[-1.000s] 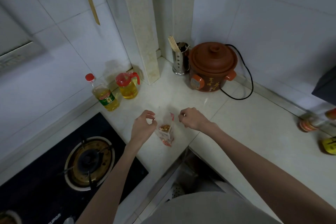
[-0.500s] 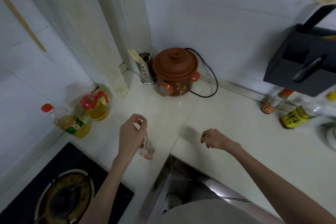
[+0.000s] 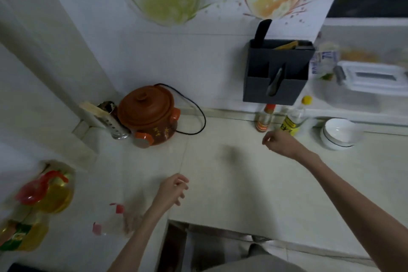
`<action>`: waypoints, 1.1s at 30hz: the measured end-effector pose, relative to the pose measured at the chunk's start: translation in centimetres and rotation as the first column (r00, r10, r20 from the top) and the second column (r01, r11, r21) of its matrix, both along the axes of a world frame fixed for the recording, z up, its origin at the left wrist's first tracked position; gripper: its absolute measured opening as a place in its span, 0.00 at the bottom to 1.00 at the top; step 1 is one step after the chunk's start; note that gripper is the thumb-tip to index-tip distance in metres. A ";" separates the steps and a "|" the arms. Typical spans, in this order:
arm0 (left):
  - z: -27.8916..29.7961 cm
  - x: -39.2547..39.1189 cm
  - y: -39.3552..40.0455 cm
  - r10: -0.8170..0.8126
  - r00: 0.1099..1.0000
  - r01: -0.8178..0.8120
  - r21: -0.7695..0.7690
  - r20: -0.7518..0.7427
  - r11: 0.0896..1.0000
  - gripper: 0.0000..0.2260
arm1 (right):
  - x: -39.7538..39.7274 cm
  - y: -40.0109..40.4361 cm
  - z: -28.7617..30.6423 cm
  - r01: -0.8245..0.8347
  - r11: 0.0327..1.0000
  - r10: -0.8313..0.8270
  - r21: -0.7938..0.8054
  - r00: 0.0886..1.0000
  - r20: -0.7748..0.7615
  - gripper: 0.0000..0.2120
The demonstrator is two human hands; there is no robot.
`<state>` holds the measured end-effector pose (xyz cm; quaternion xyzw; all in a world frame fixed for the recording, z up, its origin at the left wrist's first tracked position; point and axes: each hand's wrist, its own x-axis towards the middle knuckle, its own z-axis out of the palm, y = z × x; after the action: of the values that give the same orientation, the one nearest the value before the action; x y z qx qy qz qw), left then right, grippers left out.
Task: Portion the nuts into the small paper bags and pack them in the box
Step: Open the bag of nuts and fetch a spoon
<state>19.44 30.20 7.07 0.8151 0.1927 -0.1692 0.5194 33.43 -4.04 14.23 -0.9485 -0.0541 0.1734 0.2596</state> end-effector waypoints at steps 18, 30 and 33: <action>-1.3 3.0 -9.5 0.045 0.988 -0.043 0.016 -0.150 0.999 0.09 | 15.8 -3.7 12.1 -0.306 0.743 0.585 -0.595 0.728 0.357 0.12; -1.4 1.0 -11.9 0.139 0.972 -0.128 0.070 -0.188 0.989 0.09 | 16.7 -1.9 11.0 -0.292 0.442 0.764 -0.848 0.618 0.185 0.08; -1.4 0.6 -12.5 0.150 0.972 -0.140 0.066 -0.180 0.988 0.08 | 16.3 -1.6 9.8 -0.270 0.318 0.783 -0.909 0.616 0.091 0.12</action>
<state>20.01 17.74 5.64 0.7930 0.3035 -0.2005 0.4887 49.69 -5.60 24.01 -0.8765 -0.3563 -0.0100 -0.3236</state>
